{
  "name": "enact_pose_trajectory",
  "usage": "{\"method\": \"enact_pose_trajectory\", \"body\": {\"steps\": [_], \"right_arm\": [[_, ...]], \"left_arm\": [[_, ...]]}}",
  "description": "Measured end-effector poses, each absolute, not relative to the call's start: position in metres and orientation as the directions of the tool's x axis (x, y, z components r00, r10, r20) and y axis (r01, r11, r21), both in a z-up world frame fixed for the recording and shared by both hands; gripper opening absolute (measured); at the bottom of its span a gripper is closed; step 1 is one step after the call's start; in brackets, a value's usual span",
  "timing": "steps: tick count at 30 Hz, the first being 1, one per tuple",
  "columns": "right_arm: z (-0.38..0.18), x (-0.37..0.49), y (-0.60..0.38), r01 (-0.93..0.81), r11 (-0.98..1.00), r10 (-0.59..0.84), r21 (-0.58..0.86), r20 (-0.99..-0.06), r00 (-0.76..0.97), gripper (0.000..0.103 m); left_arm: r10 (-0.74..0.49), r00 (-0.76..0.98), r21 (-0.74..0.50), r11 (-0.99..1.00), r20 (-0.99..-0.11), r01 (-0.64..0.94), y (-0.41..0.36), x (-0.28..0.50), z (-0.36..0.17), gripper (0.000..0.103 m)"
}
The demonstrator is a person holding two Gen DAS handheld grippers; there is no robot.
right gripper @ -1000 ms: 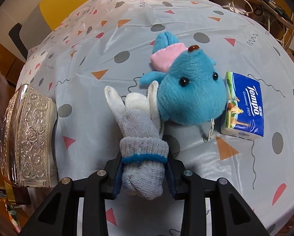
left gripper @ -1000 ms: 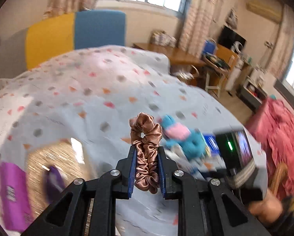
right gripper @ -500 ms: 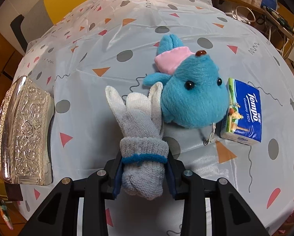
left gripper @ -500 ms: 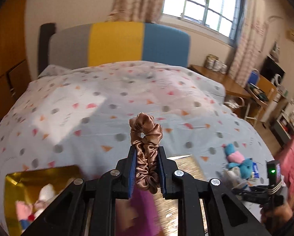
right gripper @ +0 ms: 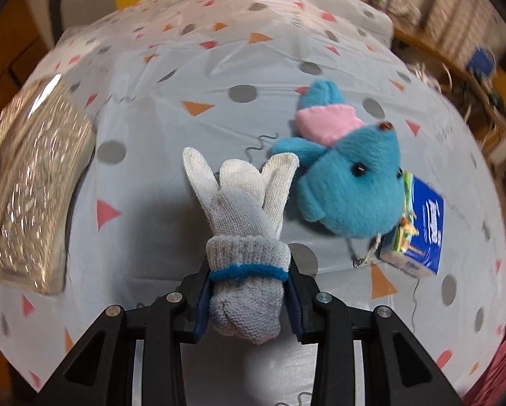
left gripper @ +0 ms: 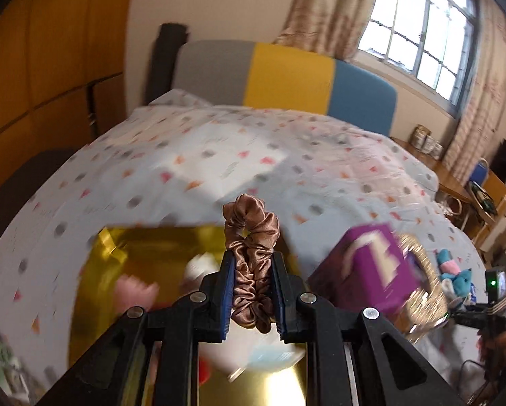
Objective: Organize soft objects
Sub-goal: 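Carry the scrunchie into the gold tin and open the left tool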
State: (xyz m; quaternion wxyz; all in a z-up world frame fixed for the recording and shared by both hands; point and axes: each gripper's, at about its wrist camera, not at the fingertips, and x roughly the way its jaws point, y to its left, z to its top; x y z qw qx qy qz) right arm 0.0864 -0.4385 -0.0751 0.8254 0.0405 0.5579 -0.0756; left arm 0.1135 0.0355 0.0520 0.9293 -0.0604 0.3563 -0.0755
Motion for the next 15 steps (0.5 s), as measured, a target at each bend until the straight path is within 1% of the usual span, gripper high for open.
{"method": "enact_pose_trajectory", "body": {"steps": [4,6,10,15], "right_arm": [[-0.076,0.087,-0.429,0.136,0.988,-0.119,-0.073,-0.922,0.368,0.037],[-0.077,0.087,-0.428,0.131,0.988,-0.127,-0.084,-0.921,0.368,0.037],[-0.082,0.085,-0.426,0.128,0.986,-0.143,-0.104,-0.923,0.357,0.037],[-0.082,0.085,-0.425,0.131,0.984,-0.158,-0.118,-0.92,0.359,0.037]], "left_arm": [[-0.145,0.721,-0.18,0.983,-0.678,0.028,0.069,0.087,0.033,0.02],[-0.145,0.709,-0.194,0.981,-0.69,0.011,0.079,0.073,0.023,0.02],[-0.161,0.69,-0.212,0.977,-0.705,0.012,0.085,0.05,0.006,0.02],[-0.203,0.642,-0.237,0.971,-0.739,0.035,0.071,0.041,-0.018,0.02]]}}
